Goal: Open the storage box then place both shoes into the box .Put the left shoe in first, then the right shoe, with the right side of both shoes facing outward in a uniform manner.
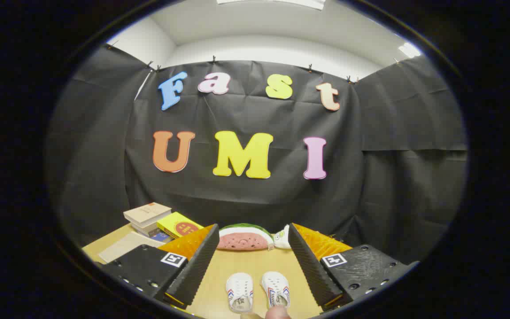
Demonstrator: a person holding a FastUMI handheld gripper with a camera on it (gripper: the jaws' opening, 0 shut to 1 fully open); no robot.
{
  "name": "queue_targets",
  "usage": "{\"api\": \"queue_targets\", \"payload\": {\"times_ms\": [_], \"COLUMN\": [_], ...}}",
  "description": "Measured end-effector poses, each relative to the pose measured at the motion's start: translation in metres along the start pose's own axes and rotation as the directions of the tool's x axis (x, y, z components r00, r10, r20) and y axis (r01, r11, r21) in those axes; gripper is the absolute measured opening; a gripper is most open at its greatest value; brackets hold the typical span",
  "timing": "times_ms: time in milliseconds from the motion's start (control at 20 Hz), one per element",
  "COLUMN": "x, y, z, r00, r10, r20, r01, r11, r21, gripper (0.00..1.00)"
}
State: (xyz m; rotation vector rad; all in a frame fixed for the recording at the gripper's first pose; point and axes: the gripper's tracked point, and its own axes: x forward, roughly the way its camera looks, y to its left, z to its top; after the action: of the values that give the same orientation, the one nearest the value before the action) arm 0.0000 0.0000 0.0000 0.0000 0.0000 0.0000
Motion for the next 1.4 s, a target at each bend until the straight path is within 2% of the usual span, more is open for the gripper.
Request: {"api": "queue_targets", "payload": {"times_ms": [200,450,900,1400], "x": [0.005,0.010,0.023,0.024], "y": [0.008,0.031,0.034,0.072], "z": [-0.003,-0.011,-0.022,-0.049], "r00": [1.000,0.995,0.990,0.957], "r10": [0.022,0.100,0.138,0.276], "r20": [0.000,-0.024,-0.033,-0.095], "r01": [-0.022,-0.100,-0.139,-0.280], "r11": [1.000,0.995,0.990,0.960], "r21": [-0.015,-0.010,-0.033,-0.032], "gripper": [0.95,0.95,0.95,0.95]}}
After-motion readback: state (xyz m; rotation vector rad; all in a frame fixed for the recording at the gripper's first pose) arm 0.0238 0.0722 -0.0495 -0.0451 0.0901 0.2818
